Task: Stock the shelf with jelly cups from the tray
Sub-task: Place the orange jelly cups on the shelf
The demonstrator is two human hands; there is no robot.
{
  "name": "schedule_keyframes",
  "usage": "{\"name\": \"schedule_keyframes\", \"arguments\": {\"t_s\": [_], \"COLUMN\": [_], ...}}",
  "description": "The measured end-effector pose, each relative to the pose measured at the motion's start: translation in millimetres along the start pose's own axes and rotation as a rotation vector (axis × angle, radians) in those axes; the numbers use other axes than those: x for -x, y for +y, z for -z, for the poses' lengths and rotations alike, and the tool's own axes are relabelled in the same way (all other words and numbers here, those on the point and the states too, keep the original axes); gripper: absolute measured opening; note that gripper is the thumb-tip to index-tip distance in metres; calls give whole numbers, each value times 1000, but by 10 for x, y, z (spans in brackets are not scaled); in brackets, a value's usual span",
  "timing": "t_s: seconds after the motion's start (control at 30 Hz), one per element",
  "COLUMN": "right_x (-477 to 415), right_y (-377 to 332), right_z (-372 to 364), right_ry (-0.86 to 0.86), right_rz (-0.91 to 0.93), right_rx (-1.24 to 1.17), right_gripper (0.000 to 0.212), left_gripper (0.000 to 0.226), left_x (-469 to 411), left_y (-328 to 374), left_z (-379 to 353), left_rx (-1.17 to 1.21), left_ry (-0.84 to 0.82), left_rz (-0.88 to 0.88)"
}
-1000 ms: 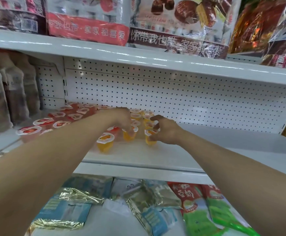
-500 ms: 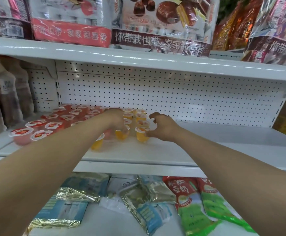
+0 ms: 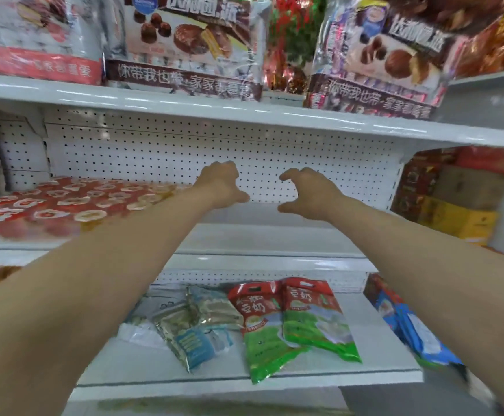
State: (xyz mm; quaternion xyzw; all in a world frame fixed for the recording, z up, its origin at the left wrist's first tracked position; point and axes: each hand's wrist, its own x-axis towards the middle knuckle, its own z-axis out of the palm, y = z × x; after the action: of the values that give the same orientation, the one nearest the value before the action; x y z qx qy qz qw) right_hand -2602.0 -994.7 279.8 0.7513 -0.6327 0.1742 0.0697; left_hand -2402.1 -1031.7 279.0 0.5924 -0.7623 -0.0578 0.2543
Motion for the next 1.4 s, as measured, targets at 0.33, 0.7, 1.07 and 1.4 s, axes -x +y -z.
{"name": "schedule_keyframes", "arguments": {"t_s": [0.33,0.7,1.07,1.4], "right_x": [1348,2620,3582,4373], "right_y": [1674,3107,3868,4069], "right_z": [511,362,-675,-2007], "right_ry": [53,-14,-242,-530], "right_rz": [-176,-420,-704,-915], "right_rx": [24,11,-20,-215], "right_gripper": [59,53,49,55], "left_gripper": [64,65,61,53], "left_x": [565,1119,1502,2066], "left_y": [1818,3011,3240,2877], "left_z": [-1034,-2400,-3905,-5147], "left_rx": [129,142,109,34], "left_ry": [-3,-190,-493,-851], "left_rz": [-105,-115,-143,-121]}}
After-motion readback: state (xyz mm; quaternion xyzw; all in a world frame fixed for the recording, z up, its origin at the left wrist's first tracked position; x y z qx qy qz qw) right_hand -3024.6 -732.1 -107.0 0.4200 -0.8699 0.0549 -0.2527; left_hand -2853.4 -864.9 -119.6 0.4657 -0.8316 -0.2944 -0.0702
